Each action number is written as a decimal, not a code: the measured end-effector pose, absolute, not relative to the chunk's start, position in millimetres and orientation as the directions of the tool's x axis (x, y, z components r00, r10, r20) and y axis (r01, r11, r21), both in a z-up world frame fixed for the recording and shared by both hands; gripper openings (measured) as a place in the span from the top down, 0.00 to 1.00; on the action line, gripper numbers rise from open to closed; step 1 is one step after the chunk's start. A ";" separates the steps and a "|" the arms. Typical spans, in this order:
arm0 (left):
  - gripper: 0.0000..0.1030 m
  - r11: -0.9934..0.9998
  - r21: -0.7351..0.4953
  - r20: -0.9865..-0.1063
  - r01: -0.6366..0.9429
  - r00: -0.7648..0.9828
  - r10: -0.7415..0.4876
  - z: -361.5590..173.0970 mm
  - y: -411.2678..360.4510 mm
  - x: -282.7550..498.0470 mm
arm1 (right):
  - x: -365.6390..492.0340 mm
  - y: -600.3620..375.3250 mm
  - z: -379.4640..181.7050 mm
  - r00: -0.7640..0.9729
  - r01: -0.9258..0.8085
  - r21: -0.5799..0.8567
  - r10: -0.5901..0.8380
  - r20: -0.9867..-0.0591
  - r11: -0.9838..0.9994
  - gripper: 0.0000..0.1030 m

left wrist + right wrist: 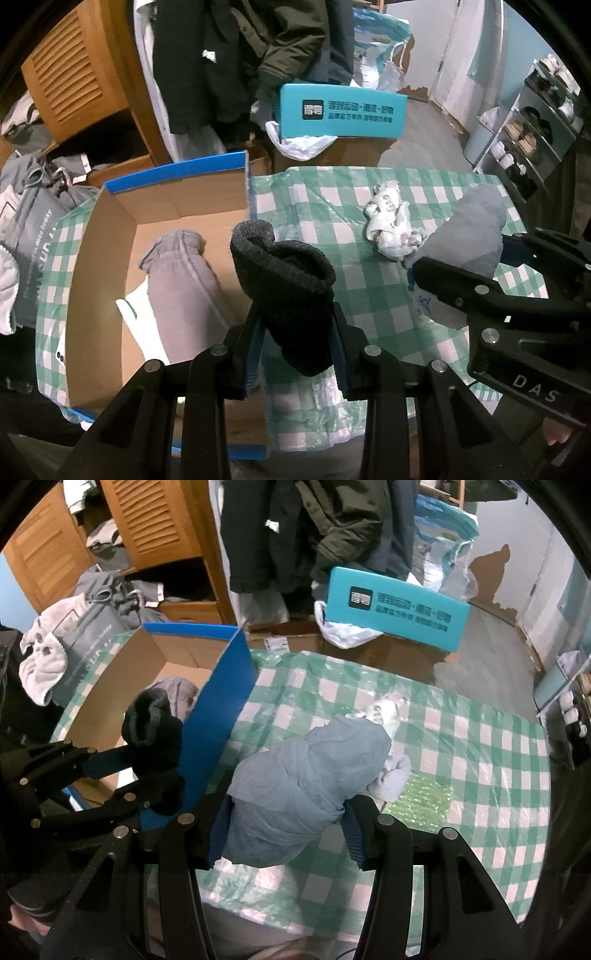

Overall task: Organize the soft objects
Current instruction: 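Lift the blue cloth and black sock and carry both toward the cardboard box, then lower the cloth and sock into the box and open both tools, then move both tools back over the remaining items on the table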

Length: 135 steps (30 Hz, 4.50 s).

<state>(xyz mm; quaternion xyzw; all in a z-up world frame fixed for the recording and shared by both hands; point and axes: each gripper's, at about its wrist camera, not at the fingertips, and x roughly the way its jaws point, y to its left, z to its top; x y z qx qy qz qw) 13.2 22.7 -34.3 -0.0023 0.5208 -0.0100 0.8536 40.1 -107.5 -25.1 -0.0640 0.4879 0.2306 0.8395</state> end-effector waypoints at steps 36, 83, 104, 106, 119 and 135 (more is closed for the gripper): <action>0.67 0.982 -0.057 -0.885 -0.178 0.464 0.033 -33.6 128.9 -5.0 | 46.0 -0.5 -17.8 0.367 -0.548 0.126 0.373 -0.852 0.827 0.50; 0.49 0.972 -0.016 -0.909 -0.233 0.408 0.083 -51.6 139.3 3.8 | 58.9 -14.4 -34.6 0.345 -0.489 0.148 0.346 -0.872 0.860 0.30; 0.41 0.992 -0.013 -0.905 -0.122 0.423 0.040 -46.4 79.0 14.9 | 64.7 -98.2 -46.9 0.373 -0.376 0.137 0.285 -0.883 0.917 0.30; 0.41 0.993 -0.013 -0.906 -0.113 0.421 0.036 -46.7 73.6 16.0 | 65.5 -108.2 -49.7 0.374 -0.360 0.136 0.276 -0.885 0.923 0.30; 0.40 1.000 0.019 -0.917 -0.011 0.399 0.022 -57.2 19.6 27.7 | 70.5 -168.8 -75.3 0.356 -0.259 0.131 0.221 -0.908 0.957 0.30; 0.40 0.998 0.020 -0.946 0.066 0.324 -0.002 -98.6 -26.1 44.9 | 75.3 -205.2 -133.8 0.263 -0.145 0.165 0.199 -0.944 0.976 0.30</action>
